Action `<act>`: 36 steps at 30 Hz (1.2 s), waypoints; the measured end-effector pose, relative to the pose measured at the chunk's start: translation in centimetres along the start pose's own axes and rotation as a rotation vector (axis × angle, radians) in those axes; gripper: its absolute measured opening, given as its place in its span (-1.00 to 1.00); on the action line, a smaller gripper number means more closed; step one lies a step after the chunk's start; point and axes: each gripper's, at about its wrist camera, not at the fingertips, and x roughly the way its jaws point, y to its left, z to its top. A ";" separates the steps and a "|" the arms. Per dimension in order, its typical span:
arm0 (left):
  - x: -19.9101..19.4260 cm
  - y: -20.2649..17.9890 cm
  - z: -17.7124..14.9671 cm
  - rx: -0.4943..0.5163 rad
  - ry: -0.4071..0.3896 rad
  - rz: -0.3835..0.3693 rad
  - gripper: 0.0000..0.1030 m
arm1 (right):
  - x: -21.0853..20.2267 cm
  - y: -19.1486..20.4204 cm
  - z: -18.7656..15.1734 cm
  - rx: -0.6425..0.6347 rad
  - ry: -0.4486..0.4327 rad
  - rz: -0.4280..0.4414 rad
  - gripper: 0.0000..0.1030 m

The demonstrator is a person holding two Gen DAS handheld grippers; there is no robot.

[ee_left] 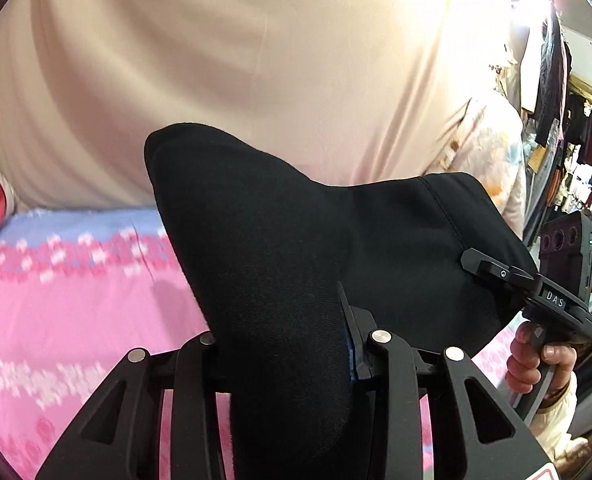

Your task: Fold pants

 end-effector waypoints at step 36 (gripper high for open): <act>19.2 10.2 5.9 -0.007 0.130 0.154 -0.39 | 19.7 -11.7 3.6 0.162 0.120 -0.090 -0.30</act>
